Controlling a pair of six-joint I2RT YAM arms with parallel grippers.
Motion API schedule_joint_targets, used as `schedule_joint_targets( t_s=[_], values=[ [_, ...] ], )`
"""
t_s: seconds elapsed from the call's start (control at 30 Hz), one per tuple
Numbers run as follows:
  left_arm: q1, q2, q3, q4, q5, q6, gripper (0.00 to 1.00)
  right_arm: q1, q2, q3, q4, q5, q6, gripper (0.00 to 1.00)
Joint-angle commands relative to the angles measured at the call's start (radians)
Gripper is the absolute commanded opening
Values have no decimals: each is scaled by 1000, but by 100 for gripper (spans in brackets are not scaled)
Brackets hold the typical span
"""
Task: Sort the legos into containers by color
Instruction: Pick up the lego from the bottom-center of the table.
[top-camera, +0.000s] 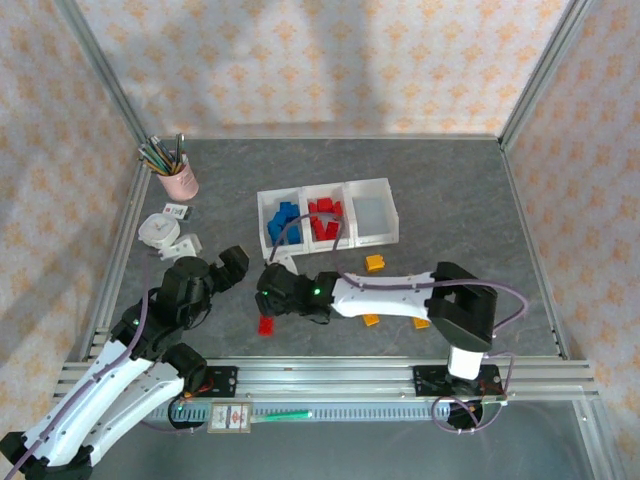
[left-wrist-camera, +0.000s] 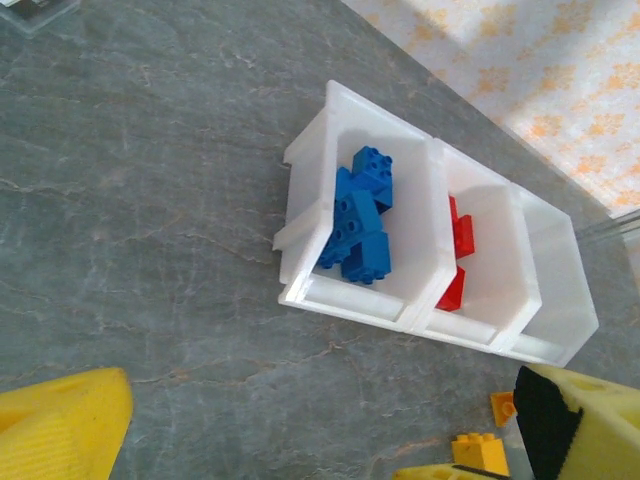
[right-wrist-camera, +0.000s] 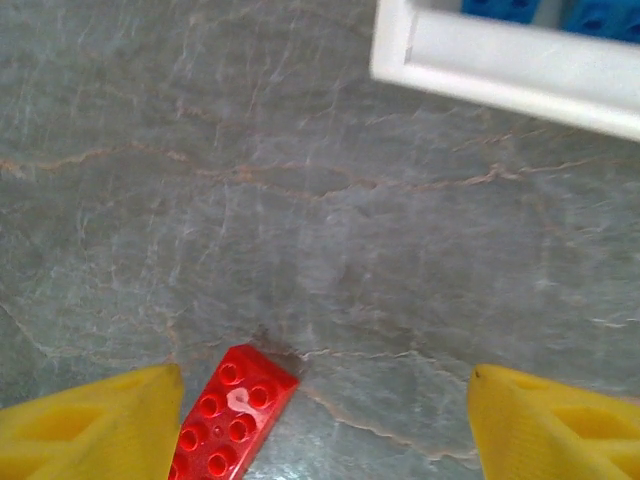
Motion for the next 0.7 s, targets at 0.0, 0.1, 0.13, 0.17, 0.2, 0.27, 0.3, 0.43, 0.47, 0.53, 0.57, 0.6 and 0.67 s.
schedule_joint_targets(
  t_s=[0.0, 0.1, 0.13, 0.17, 0.2, 0.27, 0.3, 0.43, 0.47, 0.53, 0.57, 0.6, 0.67],
  values=[
    [8, -30, 16, -68, -41, -37, 99, 31, 57, 45, 1, 32, 57, 78],
    [8, -36, 20, -87, -58, -57, 99, 53, 100, 75, -11, 46, 64, 80],
    [7, -36, 21, -95, -66, -65, 99, 59, 116, 88, -14, 47, 62, 81],
    [8, -34, 20, -99, -71, -71, 99, 64, 132, 100, -19, 48, 61, 81],
    [8, -34, 21, -100, -74, -72, 99, 68, 146, 110, -26, 53, 63, 82],
    [8, -36, 23, -98, -74, -73, 99, 73, 177, 135, -53, 67, 69, 82],
    [8, -36, 22, -99, -74, -75, 99, 75, 187, 144, -68, 78, 72, 82],
    [8, -36, 22, -95, -83, -76, 99, 91, 217, 176, -127, 126, 77, 81],
    [8, -37, 20, -90, -83, -76, 99, 96, 223, 184, -145, 135, 84, 81],
    [8, -37, 17, -82, -81, -77, 99, 101, 233, 193, -164, 139, 93, 80],
    [8, -36, 15, -79, -81, -77, 99, 103, 238, 195, -170, 135, 96, 80],
    [8, -35, 14, -77, -82, -77, 99, 104, 243, 195, -175, 132, 99, 80],
    [7, -33, 15, -79, -85, -78, 99, 107, 244, 188, -186, 134, 106, 77]
  ],
)
